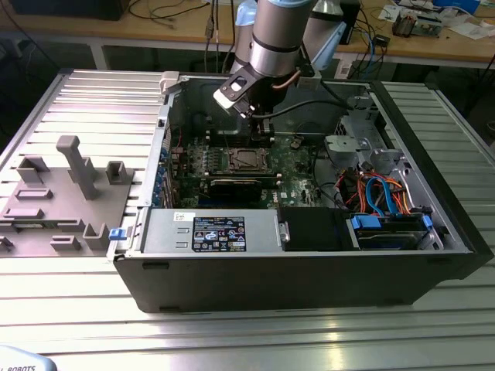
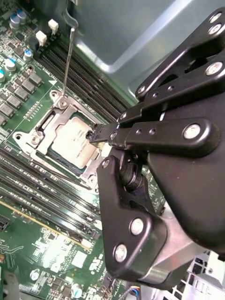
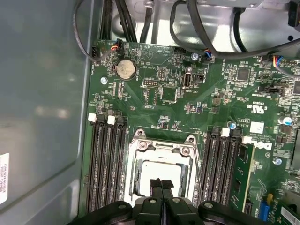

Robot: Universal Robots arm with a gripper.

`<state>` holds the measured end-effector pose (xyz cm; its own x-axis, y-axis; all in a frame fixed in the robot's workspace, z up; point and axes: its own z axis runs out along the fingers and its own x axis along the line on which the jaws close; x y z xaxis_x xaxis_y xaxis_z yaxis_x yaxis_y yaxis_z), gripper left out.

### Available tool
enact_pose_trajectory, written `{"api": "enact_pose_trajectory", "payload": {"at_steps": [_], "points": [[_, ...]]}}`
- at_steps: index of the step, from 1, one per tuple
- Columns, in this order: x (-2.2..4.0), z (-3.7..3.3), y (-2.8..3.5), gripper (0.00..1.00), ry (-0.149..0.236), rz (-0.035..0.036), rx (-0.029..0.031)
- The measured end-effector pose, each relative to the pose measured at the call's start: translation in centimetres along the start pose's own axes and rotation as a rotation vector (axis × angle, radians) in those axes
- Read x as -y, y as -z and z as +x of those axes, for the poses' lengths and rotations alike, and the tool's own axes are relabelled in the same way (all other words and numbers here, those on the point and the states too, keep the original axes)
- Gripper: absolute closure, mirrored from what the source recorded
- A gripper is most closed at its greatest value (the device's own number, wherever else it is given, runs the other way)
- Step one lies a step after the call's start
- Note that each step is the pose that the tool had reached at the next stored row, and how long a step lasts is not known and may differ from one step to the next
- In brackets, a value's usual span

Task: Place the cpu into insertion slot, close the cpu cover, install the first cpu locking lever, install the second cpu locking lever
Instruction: 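Close the cpu cover, then install the first cpu locking lever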

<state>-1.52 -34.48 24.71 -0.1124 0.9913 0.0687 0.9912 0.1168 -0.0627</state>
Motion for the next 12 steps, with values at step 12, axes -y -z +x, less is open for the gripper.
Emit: {"api": "enact_pose_trajectory", "payload": {"at_steps": [12], "points": [[0.01, 0.01, 0.15, 0.89, 0.005, 0.0005, 0.0004]]}}
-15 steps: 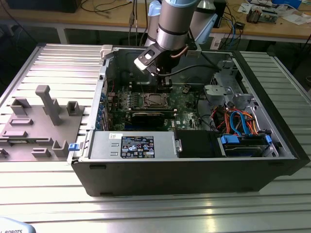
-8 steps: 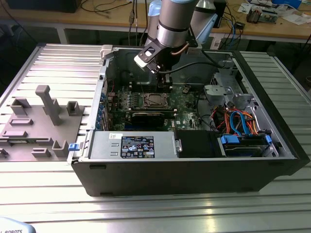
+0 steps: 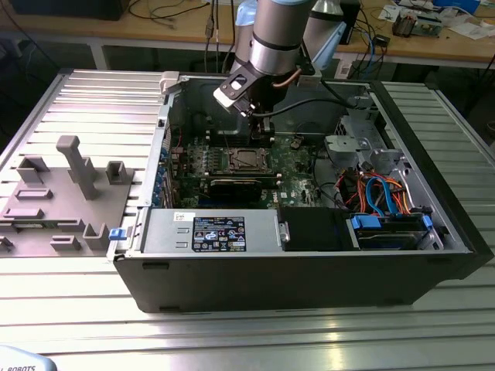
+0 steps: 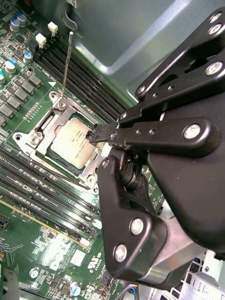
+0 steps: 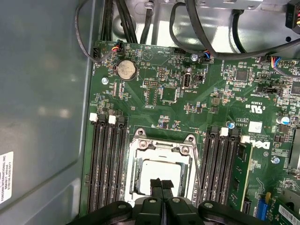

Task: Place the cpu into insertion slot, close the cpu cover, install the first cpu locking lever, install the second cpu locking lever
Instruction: 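Install the first cpu locking lever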

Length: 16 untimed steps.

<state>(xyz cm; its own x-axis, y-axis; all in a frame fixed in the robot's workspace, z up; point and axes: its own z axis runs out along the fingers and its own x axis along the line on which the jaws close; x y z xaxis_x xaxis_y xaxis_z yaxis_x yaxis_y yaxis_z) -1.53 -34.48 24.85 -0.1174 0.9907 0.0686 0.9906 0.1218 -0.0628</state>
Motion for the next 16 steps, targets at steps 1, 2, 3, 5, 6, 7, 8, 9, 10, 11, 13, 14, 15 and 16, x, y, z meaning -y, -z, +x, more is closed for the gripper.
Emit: {"api": "enact_pose_trajectory", "payload": {"at_steps": [1, 2, 3, 5, 6, 7, 8, 9, 10, 11, 13, 14, 15, 16], "points": [[0.00, 0.00, 0.00, 0.89, 0.008, 0.0006, 0.0006], [0.00, 0.00, 0.00, 0.89, 0.016, 0.0011, 0.0011], [0.00, 0.00, 0.00, 0.89, 0.023, 0.0015, 0.0013], [0.00, 0.00, 0.00, 0.89, 0.033, 0.0022, 0.0021], [0.00, 0.00, 0.00, 0.89, 0.038, 0.0025, 0.0023], [0.00, 0.00, 0.00, 0.89, 0.043, 0.0029, 0.0027], [0.00, 0.00, 0.00, 0.89, 0.048, 0.0033, 0.0031], [0.00, 0.00, 0.00, 0.89, 0.059, 0.0040, 0.0036], [0.00, 0.00, 0.00, 0.89, 0.072, 0.0049, 0.0045], [0.00, 0.00, 0.00, 0.89, 0.080, 0.0055, 0.0050], [0.00, 0.00, 0.00, 0.89, 0.103, 0.0070, 0.0065], [0.00, 0.00, 0.00, 0.89, 0.112, 0.0076, 0.0070], [0.00, 0.00, 0.00, 0.89, 0.118, 0.0081, 0.0074], [0.00, 0.00, 0.00, 0.89, 0.124, 0.0085, 0.0078]]}}
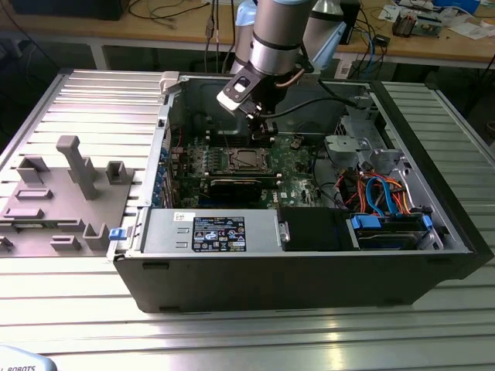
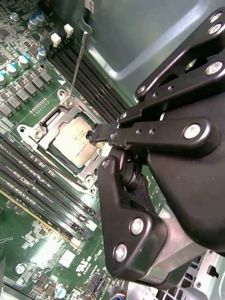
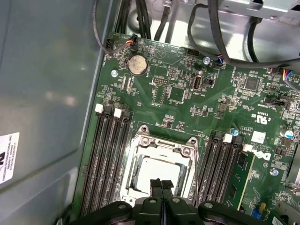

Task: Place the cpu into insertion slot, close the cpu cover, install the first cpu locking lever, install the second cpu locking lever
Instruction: 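Install the first cpu locking lever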

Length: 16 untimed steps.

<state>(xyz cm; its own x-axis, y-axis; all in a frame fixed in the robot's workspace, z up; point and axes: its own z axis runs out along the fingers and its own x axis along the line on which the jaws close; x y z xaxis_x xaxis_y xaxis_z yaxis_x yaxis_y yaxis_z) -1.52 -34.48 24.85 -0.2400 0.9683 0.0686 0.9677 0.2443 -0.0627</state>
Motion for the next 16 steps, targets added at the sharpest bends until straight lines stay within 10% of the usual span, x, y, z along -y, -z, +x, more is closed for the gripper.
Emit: {"api": "enact_pose_trajectory", "payload": {"at_steps": [16], "points": [[0.00, 0.00, 0.00, 0.89, 0.103, 0.0071, 0.0065]]}}
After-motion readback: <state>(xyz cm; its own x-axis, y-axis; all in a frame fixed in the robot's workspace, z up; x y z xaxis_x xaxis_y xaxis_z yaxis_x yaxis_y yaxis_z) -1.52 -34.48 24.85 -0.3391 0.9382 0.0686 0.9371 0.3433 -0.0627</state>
